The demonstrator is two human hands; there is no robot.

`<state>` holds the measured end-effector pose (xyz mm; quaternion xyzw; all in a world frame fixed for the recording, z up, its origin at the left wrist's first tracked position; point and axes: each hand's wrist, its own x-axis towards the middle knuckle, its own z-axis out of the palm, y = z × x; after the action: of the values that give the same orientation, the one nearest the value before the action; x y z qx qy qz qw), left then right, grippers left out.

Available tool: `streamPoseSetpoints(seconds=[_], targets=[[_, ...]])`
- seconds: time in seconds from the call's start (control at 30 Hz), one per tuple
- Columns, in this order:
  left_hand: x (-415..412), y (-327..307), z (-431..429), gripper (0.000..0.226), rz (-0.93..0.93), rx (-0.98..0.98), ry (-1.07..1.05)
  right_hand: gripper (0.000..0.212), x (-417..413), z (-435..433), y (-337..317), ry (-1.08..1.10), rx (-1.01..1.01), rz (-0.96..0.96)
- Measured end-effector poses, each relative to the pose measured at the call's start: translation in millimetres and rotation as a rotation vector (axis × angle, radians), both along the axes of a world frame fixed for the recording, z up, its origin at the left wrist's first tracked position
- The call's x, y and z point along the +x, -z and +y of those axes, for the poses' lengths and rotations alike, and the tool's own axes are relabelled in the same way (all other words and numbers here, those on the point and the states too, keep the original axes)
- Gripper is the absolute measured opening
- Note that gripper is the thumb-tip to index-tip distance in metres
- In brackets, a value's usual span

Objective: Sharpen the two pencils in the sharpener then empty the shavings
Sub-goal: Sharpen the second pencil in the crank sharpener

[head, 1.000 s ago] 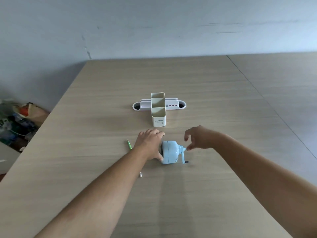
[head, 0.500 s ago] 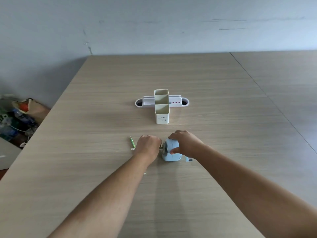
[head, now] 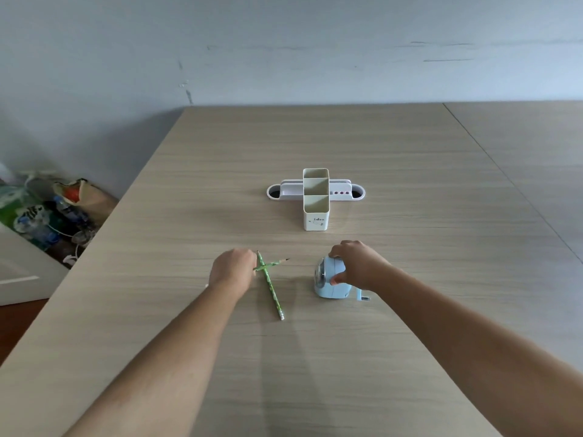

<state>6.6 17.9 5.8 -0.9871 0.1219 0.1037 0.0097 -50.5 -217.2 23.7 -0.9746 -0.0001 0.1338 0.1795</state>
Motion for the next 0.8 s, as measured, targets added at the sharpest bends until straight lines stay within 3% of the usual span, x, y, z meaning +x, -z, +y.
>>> streamPoseSetpoints(seconds=[0.17,0.33,0.63,0.8], targets=[[-5,15,-5,0.013,0.124,-0.314,-0.306,0.060,-2,-8,0,0.025,0.008,-0.001],[-7,42,7,0.031,0.239,-0.411,-0.491,0.059,1,-6,1,0.031,0.037,-0.004],[-2,68,4,0.036,0.306,-0.406,-0.529,0.058,4,-9,5,0.021,0.052,-0.004],[-4,49,-9,0.030,0.190,-0.413,-0.450,0.060,3,-8,3,0.004,0.042,-0.001]])
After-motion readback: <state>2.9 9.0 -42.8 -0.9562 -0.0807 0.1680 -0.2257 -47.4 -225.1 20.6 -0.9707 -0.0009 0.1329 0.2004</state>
